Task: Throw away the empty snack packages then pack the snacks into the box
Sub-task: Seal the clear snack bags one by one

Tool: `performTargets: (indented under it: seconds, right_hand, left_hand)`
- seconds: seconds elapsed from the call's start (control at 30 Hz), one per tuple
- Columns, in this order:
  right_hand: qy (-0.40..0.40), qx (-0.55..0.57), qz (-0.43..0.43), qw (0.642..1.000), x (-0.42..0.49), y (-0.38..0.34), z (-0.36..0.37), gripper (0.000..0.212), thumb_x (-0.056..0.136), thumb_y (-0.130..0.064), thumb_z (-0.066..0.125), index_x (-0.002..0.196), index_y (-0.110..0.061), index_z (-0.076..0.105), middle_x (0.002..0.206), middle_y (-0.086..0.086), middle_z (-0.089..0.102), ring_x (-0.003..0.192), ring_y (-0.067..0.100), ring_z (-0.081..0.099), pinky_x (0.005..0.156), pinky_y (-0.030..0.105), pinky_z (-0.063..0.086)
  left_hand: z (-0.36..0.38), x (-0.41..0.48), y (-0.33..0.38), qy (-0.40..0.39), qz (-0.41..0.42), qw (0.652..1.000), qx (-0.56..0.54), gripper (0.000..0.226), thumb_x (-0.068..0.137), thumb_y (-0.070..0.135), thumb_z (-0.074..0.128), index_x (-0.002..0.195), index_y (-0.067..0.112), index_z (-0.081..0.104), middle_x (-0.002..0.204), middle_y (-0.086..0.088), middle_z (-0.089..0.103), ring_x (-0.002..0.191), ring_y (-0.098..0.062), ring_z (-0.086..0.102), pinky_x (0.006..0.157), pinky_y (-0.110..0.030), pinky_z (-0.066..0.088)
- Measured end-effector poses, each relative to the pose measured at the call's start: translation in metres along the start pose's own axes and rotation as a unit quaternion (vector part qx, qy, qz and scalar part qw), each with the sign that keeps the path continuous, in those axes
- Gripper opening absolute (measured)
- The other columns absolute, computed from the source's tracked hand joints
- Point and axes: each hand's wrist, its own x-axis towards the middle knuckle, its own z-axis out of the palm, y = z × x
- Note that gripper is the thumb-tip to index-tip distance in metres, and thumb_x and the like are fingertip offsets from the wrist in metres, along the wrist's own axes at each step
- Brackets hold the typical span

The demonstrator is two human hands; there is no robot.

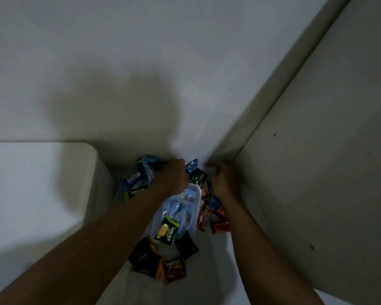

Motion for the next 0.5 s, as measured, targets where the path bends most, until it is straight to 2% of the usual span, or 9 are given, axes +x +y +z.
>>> performTargets:
  seconds: [0.1,0.2,0.27,0.33,0.4,0.5]
  right_hand:
    - [-0.049,-0.094,-0.035,0.994,0.015,0.002,0.009,0.026,0.094,-0.029,0.052,0.111,-0.016,0.067,0.117,0.011,0.065,0.105,0.034,0.062,0.088,0.042,0.054]
    - [-0.097,-0.164,-0.049,0.980,0.023,0.005,0.014,0.034,0.089,-0.026,0.061,0.121,-0.015,0.063,0.125,0.011,0.062,0.116,0.036,0.057,0.097,0.047,0.051]
    - [-0.115,-0.189,-0.042,0.974,0.027,0.008,0.016,0.038,0.085,-0.026,0.064,0.122,-0.018,0.063,0.125,0.010,0.061,0.115,0.035,0.057,0.097,0.048,0.051]
    - [-0.118,-0.188,-0.024,0.975,0.029,0.009,0.017,0.035,0.084,-0.025,0.067,0.118,-0.016,0.066,0.121,0.012,0.062,0.109,0.035,0.060,0.091,0.047,0.055]
    - [-0.115,-0.167,-0.040,0.979,0.028,0.006,0.012,0.027,0.084,-0.022,0.069,0.110,-0.014,0.071,0.114,0.013,0.066,0.104,0.034,0.063,0.088,0.043,0.056]
    - [-0.110,-0.057,-0.071,0.990,0.021,-0.006,-0.004,0.020,0.090,-0.014,0.063,0.104,-0.020,0.076,0.106,0.005,0.074,0.098,0.024,0.068,0.087,0.034,0.056]
  left_hand:
    - [0.006,0.018,-0.012,-0.035,-0.025,0.999,-0.013,0.030,0.087,0.011,0.061,0.114,-0.001,0.055,0.111,-0.021,0.064,0.102,-0.038,0.063,0.085,-0.044,0.053]
    - [0.009,0.029,-0.014,-0.056,-0.010,0.998,0.000,0.032,0.085,0.012,0.062,0.115,0.000,0.057,0.111,-0.021,0.066,0.101,-0.039,0.064,0.085,-0.044,0.054]
    - [0.008,0.034,-0.013,-0.080,0.002,0.997,0.022,0.030,0.083,0.013,0.065,0.110,0.002,0.059,0.107,-0.020,0.067,0.097,-0.036,0.065,0.081,-0.043,0.055]
    - [0.006,0.037,-0.012,-0.104,0.006,0.994,0.032,0.028,0.080,0.012,0.068,0.105,0.004,0.062,0.103,-0.018,0.068,0.094,-0.035,0.066,0.079,-0.042,0.056]
    - [0.006,0.038,-0.011,-0.104,0.004,0.994,0.046,0.029,0.077,0.013,0.071,0.104,0.006,0.063,0.100,-0.015,0.069,0.092,-0.033,0.067,0.079,-0.041,0.057]
    - [0.003,0.033,-0.008,-0.092,-0.007,0.995,0.048,0.027,0.074,0.011,0.073,0.098,0.009,0.062,0.095,-0.012,0.068,0.088,-0.031,0.067,0.075,-0.039,0.057]
